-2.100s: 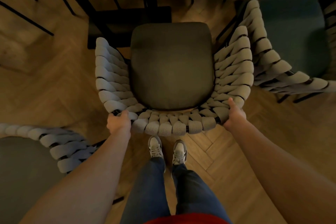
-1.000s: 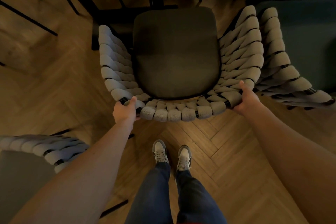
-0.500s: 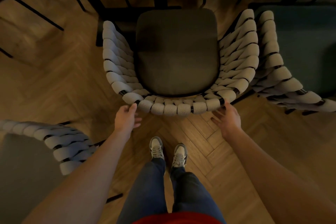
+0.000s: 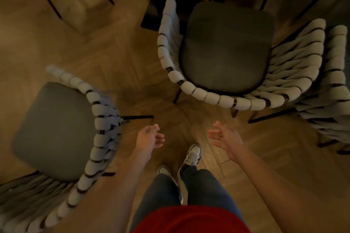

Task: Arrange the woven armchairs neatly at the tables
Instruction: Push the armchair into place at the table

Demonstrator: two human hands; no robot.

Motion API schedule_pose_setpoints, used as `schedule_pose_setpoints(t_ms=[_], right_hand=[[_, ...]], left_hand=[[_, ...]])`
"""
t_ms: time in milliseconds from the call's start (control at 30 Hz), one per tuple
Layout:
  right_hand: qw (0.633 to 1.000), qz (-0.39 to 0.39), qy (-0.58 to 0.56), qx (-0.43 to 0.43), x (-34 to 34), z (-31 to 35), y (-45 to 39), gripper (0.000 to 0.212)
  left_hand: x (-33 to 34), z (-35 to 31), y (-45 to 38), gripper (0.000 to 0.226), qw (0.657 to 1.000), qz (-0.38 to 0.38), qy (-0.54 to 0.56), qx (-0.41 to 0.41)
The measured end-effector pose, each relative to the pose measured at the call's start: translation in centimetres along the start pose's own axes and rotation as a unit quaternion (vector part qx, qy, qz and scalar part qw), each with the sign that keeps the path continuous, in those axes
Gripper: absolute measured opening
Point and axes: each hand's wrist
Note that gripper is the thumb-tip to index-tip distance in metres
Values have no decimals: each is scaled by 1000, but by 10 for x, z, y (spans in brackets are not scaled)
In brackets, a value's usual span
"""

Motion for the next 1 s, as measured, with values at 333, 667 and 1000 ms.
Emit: schedule_pose_setpoints(t_ms=[333,667,1000], right_hand=[[972,92,215,-7,144,-41,16,30],[931,164,325,16,273,-95,28,18],[926,178,326,62,358,-54,-29,53]], left_hand=[[-126,93,44,29,982,-58,177,-40],[-197,194,82,60,878,-110,464,-43],[-252,215,68,56,789,-228,569,-39]])
Point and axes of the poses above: each hand's wrist, its own y-axis away from the middle knuckle, its own x-axis out of the palm, z = x × y, and after that the axes turned 9 degrees about z, right-handed
